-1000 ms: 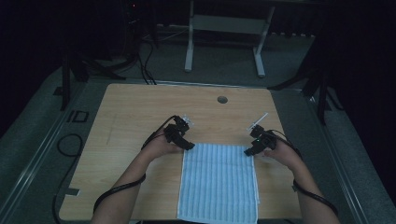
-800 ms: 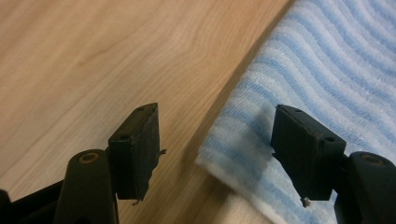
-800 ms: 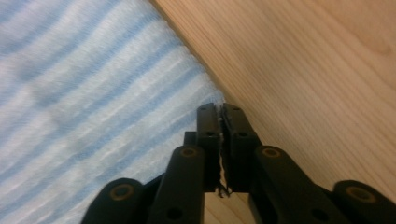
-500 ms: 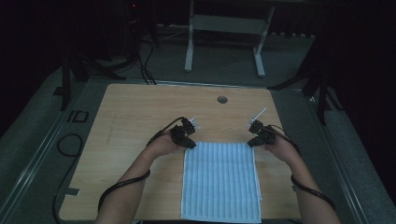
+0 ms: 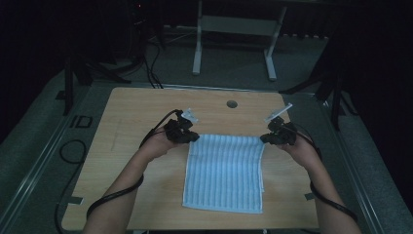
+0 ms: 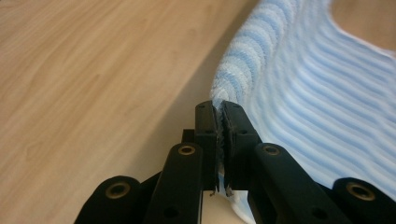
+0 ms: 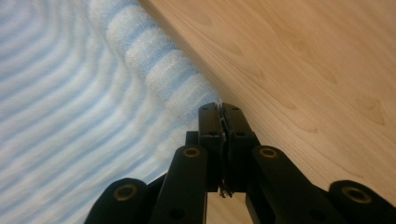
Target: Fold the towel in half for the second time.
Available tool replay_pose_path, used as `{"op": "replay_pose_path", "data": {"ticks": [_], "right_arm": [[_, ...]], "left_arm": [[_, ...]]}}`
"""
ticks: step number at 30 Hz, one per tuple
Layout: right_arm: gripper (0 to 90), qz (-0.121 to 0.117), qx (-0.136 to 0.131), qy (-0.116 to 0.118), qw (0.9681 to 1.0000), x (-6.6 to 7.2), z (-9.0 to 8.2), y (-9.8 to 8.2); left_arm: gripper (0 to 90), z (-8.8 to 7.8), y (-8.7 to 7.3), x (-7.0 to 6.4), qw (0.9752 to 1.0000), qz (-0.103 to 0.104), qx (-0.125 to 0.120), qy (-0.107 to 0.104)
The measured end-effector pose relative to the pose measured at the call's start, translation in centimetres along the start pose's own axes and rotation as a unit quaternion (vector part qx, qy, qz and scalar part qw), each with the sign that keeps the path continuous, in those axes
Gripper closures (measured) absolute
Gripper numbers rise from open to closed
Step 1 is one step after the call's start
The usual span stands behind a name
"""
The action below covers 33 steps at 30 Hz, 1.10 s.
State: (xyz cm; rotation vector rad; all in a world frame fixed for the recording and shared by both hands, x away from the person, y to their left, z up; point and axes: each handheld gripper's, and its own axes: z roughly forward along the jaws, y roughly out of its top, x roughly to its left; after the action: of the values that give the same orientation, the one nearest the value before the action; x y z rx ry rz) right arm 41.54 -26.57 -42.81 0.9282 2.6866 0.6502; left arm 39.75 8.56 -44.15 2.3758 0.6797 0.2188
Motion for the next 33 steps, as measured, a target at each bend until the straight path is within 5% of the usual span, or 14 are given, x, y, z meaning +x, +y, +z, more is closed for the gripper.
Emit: {"op": "replay_pose_path", "data": {"ticks": [10,17,23,26,30,33], "right_arm": [[87.7,-0.043,-0.047,0.002,0.998,7.1,-3.8,-5.5],[87.7,-0.059,-0.06,0.015,0.9964,12.0,-5.3,-9.0],[87.4,-0.063,-0.04,0.045,0.9962,14.5,-4.3,-11.1],[77.1,-0.07,-0.01,0.076,0.9946,15.3,-3.6,-11.6],[69.6,-0.051,-0.028,0.053,0.9969,14.4,-3.5,-11.3],[63.5,-0.038,-0.025,0.059,0.9972,13.6,-2.6,-11.0]], "left_arm": [[84.5,-2.8,-4.4,-6.8,0.9966,0.062,0.003,-0.053],[83.6,-3.1,-7.6,-8.9,0.995,0.048,-0.004,-0.087],[82.8,-2.6,-9.6,-10.4,0.9926,0.05,0.015,-0.11],[64.9,-2.9,-9.6,-10.4,0.993,0.053,0.022,-0.103],[46.9,-2.9,-8.6,-10.0,0.9939,0.033,0.006,-0.105],[44.5,-1.9,-8.1,-10.0,0.9947,0.028,0.009,-0.099]]}}
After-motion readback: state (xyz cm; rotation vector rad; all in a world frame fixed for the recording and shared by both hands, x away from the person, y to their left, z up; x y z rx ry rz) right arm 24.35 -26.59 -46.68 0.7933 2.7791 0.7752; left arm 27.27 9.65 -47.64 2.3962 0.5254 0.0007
